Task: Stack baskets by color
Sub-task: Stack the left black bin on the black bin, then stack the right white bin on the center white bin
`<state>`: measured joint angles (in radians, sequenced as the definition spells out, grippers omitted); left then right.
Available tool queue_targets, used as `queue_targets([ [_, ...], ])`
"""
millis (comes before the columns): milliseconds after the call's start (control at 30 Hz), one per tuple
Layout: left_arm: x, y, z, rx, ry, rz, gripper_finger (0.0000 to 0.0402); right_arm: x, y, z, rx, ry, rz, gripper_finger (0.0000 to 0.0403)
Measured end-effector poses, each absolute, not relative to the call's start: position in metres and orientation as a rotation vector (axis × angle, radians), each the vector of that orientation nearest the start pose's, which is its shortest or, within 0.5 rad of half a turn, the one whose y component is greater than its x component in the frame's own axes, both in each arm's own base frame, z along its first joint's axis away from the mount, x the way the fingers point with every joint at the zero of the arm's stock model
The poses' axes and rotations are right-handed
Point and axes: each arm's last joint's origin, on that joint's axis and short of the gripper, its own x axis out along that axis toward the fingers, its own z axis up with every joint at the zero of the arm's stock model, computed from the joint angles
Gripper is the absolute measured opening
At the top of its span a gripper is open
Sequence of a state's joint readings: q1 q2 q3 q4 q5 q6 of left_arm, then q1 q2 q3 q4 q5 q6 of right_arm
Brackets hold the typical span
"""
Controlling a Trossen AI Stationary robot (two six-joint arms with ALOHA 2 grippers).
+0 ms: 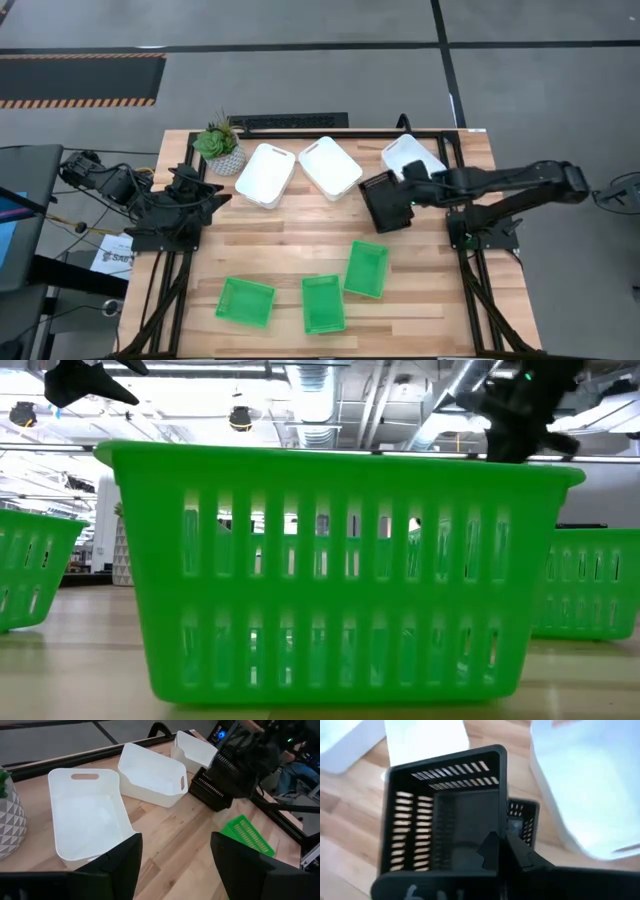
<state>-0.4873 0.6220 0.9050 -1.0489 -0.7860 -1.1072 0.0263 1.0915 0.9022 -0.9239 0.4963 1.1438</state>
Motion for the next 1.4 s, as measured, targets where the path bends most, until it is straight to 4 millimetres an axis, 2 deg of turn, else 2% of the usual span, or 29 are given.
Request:
queue_targets([
  [200, 0.087, -0.023, 0.322, -0.603, 0.372, 0.578, 0.0224, 0.174, -0.008, 0.23, 0.828, 0.649, -1.008, 0.002],
  [500, 0.087, -0.023, 0.322, -0.601, 0.372, 0.578, 0.0224, 0.179, -0.007, 0.215, 0.816, 0.678, -1.032, 0.0035],
  [667, 0.087, -0.022, 0.322, -0.6, 0.37, 0.58, 0.0224, 0.187, -0.007, 0.204, 0.776, 0.741, -1.059, 0.0072],
  [867, 0.087, -0.023, 0.322, -0.603, 0.369, 0.581, 0.0224, 0.193, -0.006, 0.193, 0.707, 0.824, -1.053, 0.0148],
  [967, 0.087, -0.023, 0.322, -0.604, 0.369, 0.581, 0.0224, 0.194, -0.006, 0.201, 0.675, 0.841, -1.018, 0.0185],
  [1100, 0.087, -0.023, 0.322, -0.605, 0.368, 0.581, 0.0224, 0.196, -0.008, 0.227, 0.638, 0.792, -0.995, 0.0213],
  [1233, 0.087, -0.023, 0.322, -0.603, 0.369, 0.581, 0.0224, 0.197, -0.016, 0.252, 0.585, 0.771, -0.972, 0.0215],
  [1400, 0.087, -0.023, 0.322, -0.602, 0.369, 0.58, 0.0224, 0.195, -0.036, 0.271, 0.487, 0.803, -0.979, 0.0207],
])
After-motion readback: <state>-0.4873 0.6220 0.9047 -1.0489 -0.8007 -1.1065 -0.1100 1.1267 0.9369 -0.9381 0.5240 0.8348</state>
